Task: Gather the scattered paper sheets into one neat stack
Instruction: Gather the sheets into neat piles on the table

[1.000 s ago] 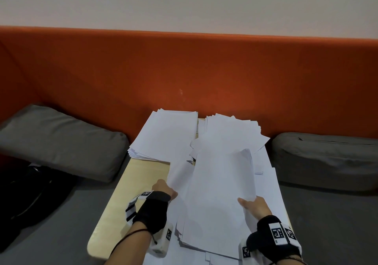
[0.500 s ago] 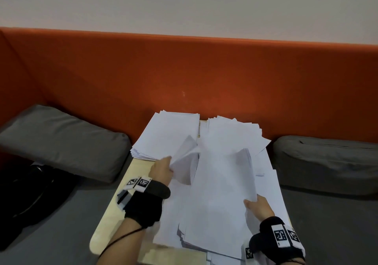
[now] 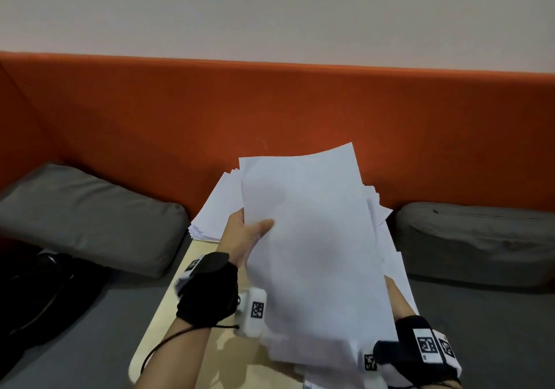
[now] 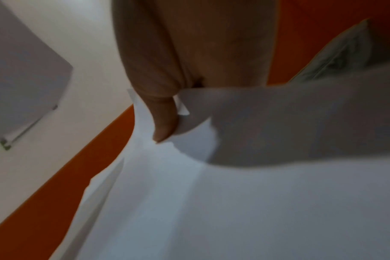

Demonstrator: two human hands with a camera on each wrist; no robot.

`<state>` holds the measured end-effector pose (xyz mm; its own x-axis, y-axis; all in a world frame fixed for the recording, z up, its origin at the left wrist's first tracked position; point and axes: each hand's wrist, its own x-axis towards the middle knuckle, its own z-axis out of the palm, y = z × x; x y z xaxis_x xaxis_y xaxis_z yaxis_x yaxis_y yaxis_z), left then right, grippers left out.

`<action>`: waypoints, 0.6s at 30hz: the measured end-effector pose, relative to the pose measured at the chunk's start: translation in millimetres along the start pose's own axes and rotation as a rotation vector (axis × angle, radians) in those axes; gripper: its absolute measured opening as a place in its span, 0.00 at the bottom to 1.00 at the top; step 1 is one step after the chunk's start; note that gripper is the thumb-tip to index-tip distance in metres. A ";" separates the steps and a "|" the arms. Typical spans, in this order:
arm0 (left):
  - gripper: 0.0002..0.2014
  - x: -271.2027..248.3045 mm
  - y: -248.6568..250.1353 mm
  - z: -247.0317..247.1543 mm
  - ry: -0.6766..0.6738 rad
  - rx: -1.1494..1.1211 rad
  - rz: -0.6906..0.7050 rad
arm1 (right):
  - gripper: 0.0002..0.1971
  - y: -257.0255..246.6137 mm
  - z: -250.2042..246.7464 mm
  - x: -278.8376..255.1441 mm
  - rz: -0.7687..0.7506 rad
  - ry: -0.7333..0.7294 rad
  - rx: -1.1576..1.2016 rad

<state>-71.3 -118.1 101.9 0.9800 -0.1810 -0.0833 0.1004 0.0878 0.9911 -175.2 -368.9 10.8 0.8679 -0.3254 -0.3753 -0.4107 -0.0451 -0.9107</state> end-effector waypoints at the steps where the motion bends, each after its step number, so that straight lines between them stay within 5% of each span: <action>1: 0.12 0.0 -6.9 1.9 0.023 0.064 0.000 | 0.03 -6.8 -0.1 -4.1 -0.030 -0.018 0.014; 5: 0.13 2.0 -33.6 8.1 0.121 0.020 -0.049 | 0.10 -26.2 0.4 -8.4 -0.097 -0.072 0.049; 10: 0.26 -1.4 -57.6 15.1 0.047 -0.031 -0.156 | 0.11 -37.1 9.2 -0.5 -0.065 -0.023 0.097; 14: 0.21 0.3 -58.2 19.2 0.094 0.043 -0.043 | 0.16 -43.0 17.7 -4.4 -0.154 -0.084 0.242; 18: 0.20 -4.7 -38.8 24.8 0.147 -0.023 0.132 | 0.11 -57.6 21.0 -9.3 -0.422 0.162 0.158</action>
<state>-84.0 -144.9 66.4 0.9993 -0.0214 0.0317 -0.0288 0.1241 0.9918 -153.8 -343.4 63.1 0.8896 -0.4536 0.0535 0.0268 -0.0650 -0.9975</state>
